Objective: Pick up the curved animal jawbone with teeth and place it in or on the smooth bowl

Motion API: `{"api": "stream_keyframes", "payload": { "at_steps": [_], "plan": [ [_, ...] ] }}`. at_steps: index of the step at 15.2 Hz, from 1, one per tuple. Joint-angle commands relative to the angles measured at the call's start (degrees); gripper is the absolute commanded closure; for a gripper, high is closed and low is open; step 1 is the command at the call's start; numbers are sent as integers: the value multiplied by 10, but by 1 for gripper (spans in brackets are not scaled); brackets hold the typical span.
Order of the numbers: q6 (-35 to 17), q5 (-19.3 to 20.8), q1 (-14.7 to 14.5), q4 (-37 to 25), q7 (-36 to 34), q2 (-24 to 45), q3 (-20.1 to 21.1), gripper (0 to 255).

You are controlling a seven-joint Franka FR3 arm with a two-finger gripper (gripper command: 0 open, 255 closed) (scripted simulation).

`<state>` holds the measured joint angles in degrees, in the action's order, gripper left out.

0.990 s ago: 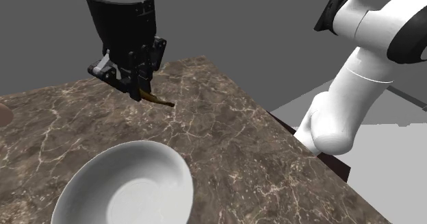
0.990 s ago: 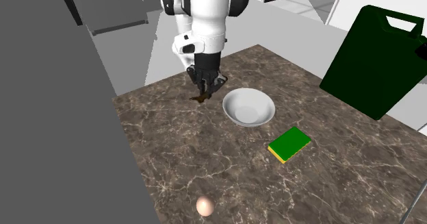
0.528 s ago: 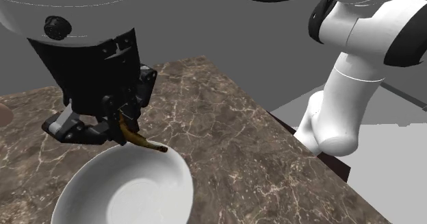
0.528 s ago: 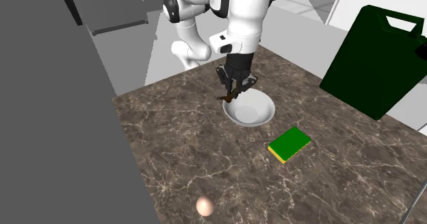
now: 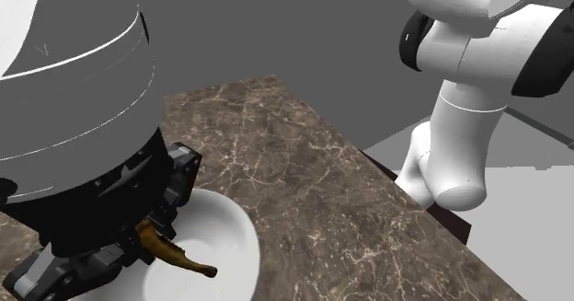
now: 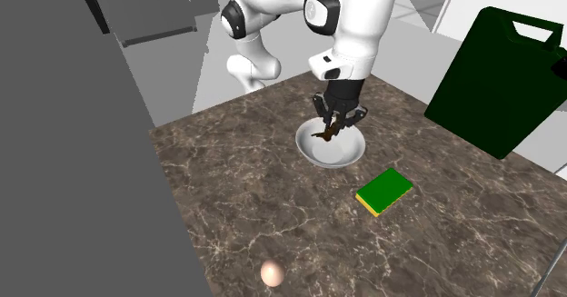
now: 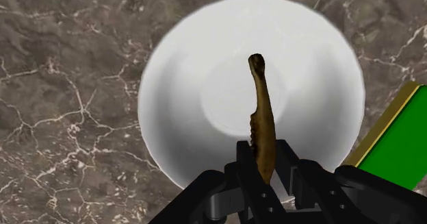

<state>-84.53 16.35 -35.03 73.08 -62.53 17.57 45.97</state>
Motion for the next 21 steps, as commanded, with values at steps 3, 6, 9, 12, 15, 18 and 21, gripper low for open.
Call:
{"api": "stream_keyframes", "payload": {
  "at_steps": [3,6,9,12,15,18,21],
  "plan": [
    [-37,-9,13,46,0,-12,0,255],
    [-63,-14,21,79,0,-19,0,255],
    [-74,-15,24,91,0,-22,0,255],
    [-74,-15,24,91,0,-22,0,255],
    [-74,-15,24,91,0,-22,0,0],
    [-74,-15,24,91,0,-22,0,0],
    [-52,-11,17,64,-1,-16,1,0]
  ]
}}
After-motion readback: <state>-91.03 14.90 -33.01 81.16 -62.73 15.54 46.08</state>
